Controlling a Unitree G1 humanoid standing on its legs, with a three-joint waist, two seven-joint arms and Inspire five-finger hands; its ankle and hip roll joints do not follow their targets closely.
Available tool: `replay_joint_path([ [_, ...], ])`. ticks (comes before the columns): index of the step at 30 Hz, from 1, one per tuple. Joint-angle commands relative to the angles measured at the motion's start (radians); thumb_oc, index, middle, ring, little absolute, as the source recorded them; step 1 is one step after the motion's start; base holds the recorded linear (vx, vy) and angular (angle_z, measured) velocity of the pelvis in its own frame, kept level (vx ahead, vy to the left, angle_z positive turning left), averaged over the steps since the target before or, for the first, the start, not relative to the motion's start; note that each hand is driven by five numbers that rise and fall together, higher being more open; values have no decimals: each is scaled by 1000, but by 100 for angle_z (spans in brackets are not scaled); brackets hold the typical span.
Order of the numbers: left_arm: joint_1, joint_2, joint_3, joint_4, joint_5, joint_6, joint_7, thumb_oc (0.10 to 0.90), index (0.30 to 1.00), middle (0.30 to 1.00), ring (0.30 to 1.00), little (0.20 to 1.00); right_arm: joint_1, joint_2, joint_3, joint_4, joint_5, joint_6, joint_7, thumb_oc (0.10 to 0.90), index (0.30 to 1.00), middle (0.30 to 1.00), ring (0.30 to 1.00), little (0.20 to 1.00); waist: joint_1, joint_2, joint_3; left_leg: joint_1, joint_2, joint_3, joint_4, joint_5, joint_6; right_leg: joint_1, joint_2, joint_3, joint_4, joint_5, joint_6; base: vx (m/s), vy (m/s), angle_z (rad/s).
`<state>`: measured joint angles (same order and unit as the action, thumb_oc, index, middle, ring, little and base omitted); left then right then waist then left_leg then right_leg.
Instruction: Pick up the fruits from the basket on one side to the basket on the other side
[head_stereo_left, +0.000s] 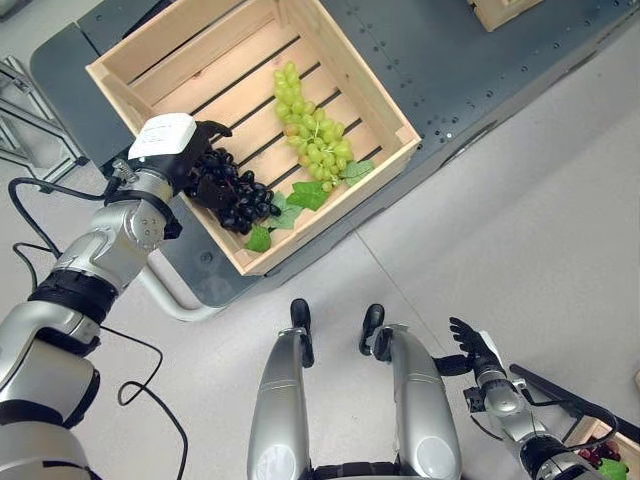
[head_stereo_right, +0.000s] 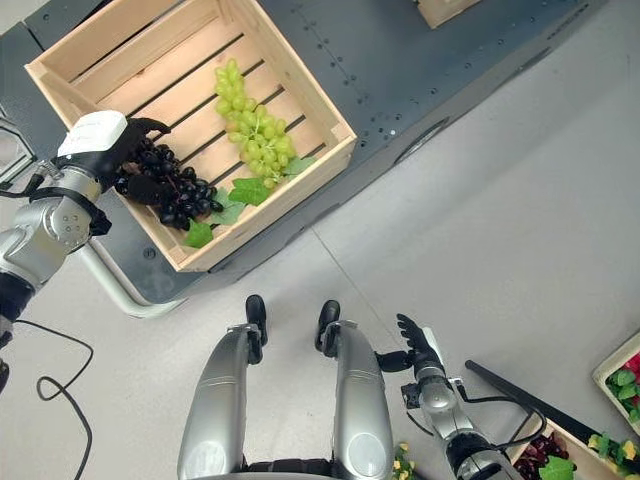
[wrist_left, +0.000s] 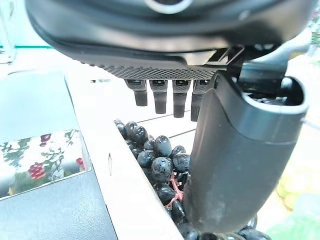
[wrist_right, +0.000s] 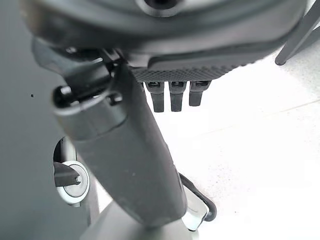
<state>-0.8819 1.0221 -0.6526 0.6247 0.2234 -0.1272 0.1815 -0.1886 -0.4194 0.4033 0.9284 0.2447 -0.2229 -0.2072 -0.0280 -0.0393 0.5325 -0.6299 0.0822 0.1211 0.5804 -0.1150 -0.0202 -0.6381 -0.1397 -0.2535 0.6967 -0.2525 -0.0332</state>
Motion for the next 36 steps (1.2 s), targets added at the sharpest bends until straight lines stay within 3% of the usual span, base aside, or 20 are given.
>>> replay_joint_path([
  [1,-37,95,81,-117,82,-76,35,800,900,900,900,900,85,-49,-62,-38,9,-37,-12,800,900,900,900,900,-7,37,-13,54,-37,79,-32,-26,84,64,16,19,-137,119,27,0,0,0],
  [4,-60,110,49,-140,115,-72,6,800,900,900,900,900,82,-53,-63,-33,7,-35,-10,800,900,900,900,900,-10,37,-13,54,-35,81,-30,-27,85,64,16,19,-135,119,26,19,7,0],
  [10,-196,163,-126,-230,255,-63,-147,800,900,900,900,900,74,-69,-63,-7,4,-42,15,800,900,900,900,900,-23,39,-13,49,-28,88,-17,-34,86,59,11,24,-128,122,31,10,4,0],
  [19,-366,128,-323,-242,432,-79,-310,800,900,900,900,900,42,-64,-47,48,14,-80,34,800,900,900,900,900,-38,29,-13,33,-18,98,-4,-37,87,43,12,29,-126,131,38,0,0,0],
  [24,-410,100,-377,-212,472,-11,-412,800,900,900,900,900,28,-58,-35,62,16,-82,31,800,900,900,900,900,-46,19,-13,25,-10,106,2,-41,88,33,13,33,-126,135,43,0,0,0],
  [27,-414,85,-392,-155,515,64,-468,800,900,900,900,900,24,-62,-29,66,26,-83,34,800,900,900,900,900,-50,14,-13,9,-7,108,9,-42,87,21,15,37,-129,140,44,7,0,-4],
  [31,-408,77,-381,-90,575,138,-476,800,900,900,900,900,26,-59,-24,60,32,-79,33,800,900,900,900,900,-51,12,-13,2,-7,108,7,-40,87,13,15,39,-133,144,45,2,0,-1],
  [36,-387,79,-347,19,672,230,-411,800,900,900,900,900,29,-62,-14,48,42,-79,35,800,900,900,900,900,-51,9,-13,-14,-6,109,14,-41,89,-2,15,40,-131,147,45,0,3,-2],
])
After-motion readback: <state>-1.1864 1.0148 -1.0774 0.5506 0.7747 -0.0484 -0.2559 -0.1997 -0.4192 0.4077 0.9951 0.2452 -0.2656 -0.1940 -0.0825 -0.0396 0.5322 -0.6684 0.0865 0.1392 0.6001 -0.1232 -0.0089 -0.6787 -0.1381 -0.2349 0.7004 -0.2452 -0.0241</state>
